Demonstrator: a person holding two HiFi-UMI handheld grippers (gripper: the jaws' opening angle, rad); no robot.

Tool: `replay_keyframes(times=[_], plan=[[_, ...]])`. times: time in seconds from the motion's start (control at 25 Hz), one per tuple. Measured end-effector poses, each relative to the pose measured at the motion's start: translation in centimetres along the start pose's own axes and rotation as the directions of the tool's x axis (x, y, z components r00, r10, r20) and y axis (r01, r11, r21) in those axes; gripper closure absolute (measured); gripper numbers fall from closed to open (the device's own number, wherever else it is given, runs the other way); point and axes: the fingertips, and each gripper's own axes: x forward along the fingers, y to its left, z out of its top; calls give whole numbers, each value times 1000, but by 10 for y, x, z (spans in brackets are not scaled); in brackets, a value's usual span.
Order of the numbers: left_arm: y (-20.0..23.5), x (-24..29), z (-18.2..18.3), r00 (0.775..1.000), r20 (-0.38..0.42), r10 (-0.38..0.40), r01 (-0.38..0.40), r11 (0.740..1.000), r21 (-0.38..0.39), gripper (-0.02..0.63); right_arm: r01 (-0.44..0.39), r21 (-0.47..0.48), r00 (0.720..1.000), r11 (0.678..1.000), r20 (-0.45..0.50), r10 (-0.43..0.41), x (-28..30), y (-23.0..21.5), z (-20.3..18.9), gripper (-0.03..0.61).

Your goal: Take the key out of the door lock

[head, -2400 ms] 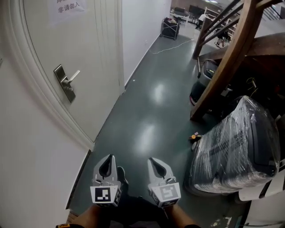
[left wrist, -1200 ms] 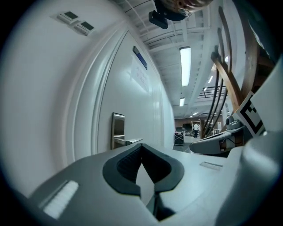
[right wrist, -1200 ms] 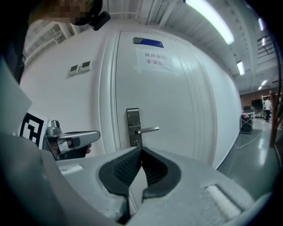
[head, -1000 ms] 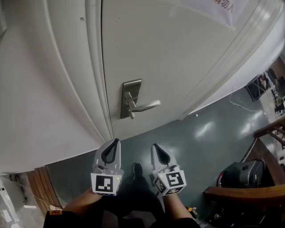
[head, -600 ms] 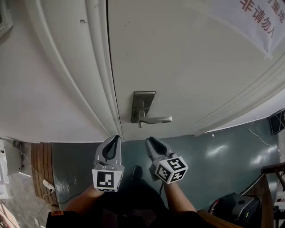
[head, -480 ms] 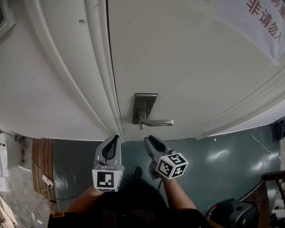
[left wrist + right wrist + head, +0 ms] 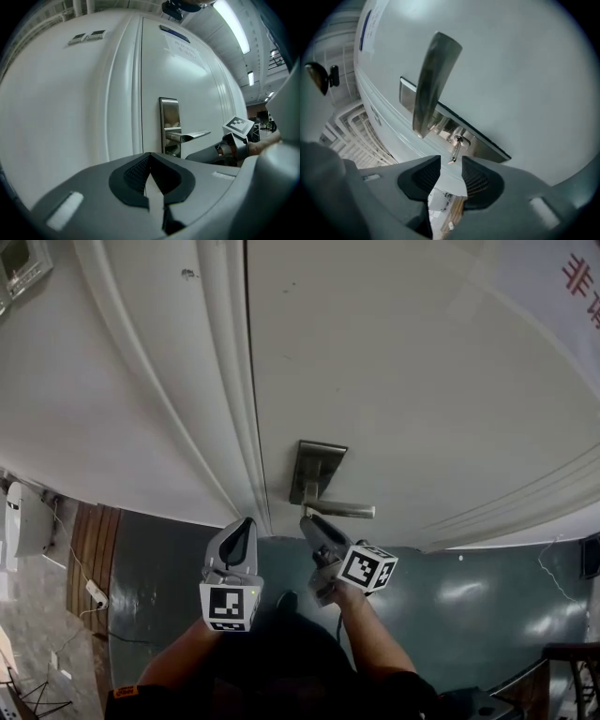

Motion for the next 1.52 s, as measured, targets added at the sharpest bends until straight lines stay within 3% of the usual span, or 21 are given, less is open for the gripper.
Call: replay_keyframes(times=[0.28,0.44,0.56,0.92,1.52], plan=[[3,0,-13,999,-40,19,-19,1000,7,595,-108,200,994,974,16,107,19,0,6,456],[6,-2,-15,999,-47,21,-21,1000,12,595,-126,249,992,960,26,123,26,-3,9,470],[8,-4,-16,999,-50,20,-20,1000,14,595,-152,274,988,950,44,145,28,-2,11,530],[8,-3,-24,997,-80,-7,7,1000,-3,595,-199,399,980,895,98,174,25,-6,8,556],[-1,0,-25,991,-69,-110,109,994,-24,595,-174,450,982,876,145,121,1,7,-19,565]])
